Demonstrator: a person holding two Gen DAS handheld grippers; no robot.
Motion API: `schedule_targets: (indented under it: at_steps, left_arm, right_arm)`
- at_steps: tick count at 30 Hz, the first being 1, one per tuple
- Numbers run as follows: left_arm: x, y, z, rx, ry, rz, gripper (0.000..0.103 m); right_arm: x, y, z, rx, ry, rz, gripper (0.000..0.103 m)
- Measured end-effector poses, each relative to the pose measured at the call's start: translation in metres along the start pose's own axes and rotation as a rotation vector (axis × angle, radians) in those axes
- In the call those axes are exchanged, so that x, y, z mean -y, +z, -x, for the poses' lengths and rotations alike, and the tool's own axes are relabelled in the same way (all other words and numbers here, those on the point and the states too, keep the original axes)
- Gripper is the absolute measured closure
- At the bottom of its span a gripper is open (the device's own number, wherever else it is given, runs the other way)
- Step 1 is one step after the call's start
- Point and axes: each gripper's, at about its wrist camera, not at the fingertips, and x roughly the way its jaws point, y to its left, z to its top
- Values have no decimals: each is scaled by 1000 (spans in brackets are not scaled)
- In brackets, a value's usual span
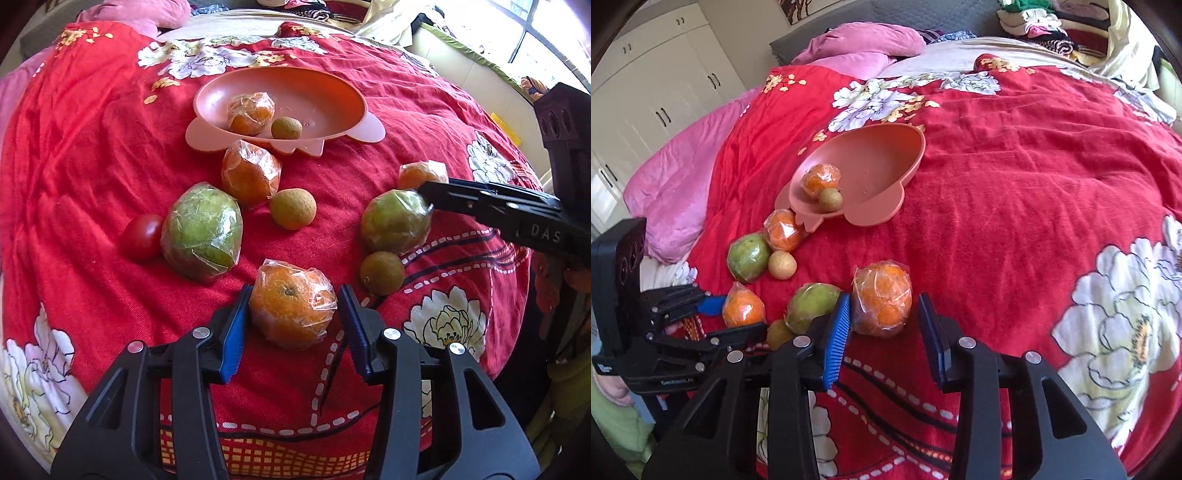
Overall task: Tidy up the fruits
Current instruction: 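Grasp a bagged mandarin with the left tool while the right tool grasps another bagged mandarin, then lift and carry both bagged mandarins over the pink bowl with both tools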
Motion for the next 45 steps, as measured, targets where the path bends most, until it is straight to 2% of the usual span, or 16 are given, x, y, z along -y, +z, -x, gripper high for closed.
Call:
schedule_targets:
  at_steps: [9, 12, 19, 22, 24, 35, 45]
  left_arm:
    - [-1, 2, -4, -1, -5, 0, 64]
    - [-3, 2, -5, -3, -6, 5, 67]
    - [-4, 4, -2, -2, -10, 14, 70]
    - [-5, 5, 4, 8, -51, 37, 70]
    - [-4, 7, 8, 20, -47, 37, 70]
    - [-2, 34, 31, 76, -33, 32, 70]
    - [-3, 70, 33, 102, -20, 9, 70]
  right_arm:
    - [2, 6, -12, -7, 18, -6, 70]
    - [0, 7, -12, 2, 6, 4, 70]
    - [-2, 8, 1, 31, 0, 9, 71]
    - [-2, 8, 7, 43, 4, 6, 71]
    - [-3, 9, 12, 52, 4, 7, 71]
    - [-3, 22, 34, 106, -4, 18, 71]
    - [-11, 43, 41, 141, 8, 51, 72]
